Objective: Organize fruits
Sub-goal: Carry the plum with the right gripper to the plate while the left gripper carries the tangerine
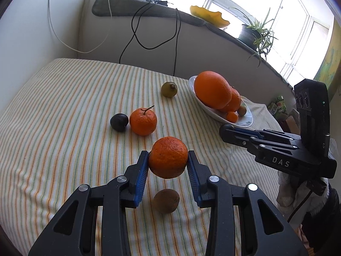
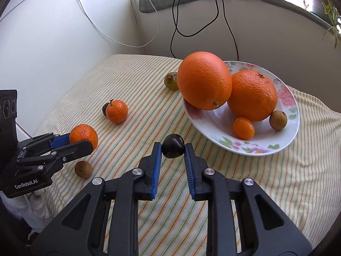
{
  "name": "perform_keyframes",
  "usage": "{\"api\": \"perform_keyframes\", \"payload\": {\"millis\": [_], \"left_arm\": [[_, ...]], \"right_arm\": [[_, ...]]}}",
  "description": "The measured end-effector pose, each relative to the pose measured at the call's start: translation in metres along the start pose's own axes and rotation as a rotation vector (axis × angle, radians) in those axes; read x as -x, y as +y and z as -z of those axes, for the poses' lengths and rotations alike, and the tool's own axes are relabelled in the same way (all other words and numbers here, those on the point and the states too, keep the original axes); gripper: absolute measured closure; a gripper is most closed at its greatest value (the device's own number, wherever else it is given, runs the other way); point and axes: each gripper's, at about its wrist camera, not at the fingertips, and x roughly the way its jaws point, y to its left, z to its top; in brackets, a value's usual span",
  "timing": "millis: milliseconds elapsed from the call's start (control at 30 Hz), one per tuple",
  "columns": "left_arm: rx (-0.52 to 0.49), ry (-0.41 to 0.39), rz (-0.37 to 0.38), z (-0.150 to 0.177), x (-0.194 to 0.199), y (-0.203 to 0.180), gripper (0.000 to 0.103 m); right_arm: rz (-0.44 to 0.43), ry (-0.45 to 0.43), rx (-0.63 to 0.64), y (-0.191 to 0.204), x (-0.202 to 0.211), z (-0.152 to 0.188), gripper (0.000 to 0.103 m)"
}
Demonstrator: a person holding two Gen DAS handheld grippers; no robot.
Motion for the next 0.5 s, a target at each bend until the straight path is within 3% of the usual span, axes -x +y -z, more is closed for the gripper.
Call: {"api": "perform_keyframes", "payload": {"millis": [500], "left_arm": [[-0.078, -0.017, 0.078, -0.021, -0.019, -0.054, 0.069]], "right_arm": [[0.040, -0.078, -0.066, -0.053, 0.052, 0.006, 0.080]]}}
